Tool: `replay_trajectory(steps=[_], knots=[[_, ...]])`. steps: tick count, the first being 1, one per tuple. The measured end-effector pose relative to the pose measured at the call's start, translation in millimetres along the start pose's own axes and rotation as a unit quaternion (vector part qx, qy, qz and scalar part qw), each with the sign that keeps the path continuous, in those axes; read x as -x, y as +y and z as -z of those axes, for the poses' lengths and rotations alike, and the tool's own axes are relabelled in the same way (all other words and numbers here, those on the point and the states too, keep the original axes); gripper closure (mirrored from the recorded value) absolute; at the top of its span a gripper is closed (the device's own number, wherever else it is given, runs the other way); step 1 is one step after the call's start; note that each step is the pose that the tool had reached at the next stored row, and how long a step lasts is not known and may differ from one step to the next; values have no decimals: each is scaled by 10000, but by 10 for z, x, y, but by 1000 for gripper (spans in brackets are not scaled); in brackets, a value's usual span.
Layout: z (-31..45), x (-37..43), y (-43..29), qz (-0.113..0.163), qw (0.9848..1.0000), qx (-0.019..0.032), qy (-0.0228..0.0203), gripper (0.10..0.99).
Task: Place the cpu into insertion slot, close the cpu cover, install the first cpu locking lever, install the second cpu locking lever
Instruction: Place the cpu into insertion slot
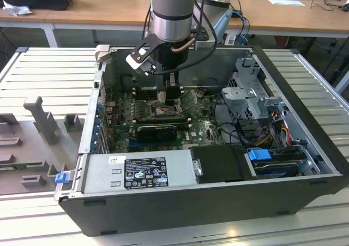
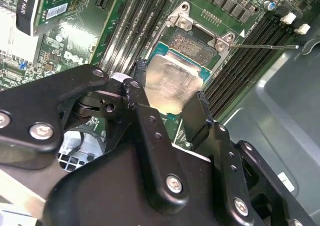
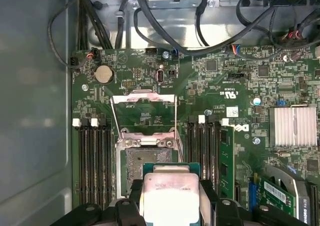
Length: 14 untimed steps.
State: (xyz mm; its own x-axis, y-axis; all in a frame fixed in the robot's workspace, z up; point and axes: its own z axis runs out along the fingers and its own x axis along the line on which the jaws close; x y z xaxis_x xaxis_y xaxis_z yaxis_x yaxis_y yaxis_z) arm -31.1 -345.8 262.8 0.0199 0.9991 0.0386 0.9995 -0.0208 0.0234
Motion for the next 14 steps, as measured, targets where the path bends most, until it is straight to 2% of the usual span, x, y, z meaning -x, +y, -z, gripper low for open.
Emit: replay_trajectory(steps=[10, 14], knots=[[-105, 3, -6, 0, 10000, -15, 0, 561], [-167, 3, -8, 1, 10000, -54, 0, 561]])
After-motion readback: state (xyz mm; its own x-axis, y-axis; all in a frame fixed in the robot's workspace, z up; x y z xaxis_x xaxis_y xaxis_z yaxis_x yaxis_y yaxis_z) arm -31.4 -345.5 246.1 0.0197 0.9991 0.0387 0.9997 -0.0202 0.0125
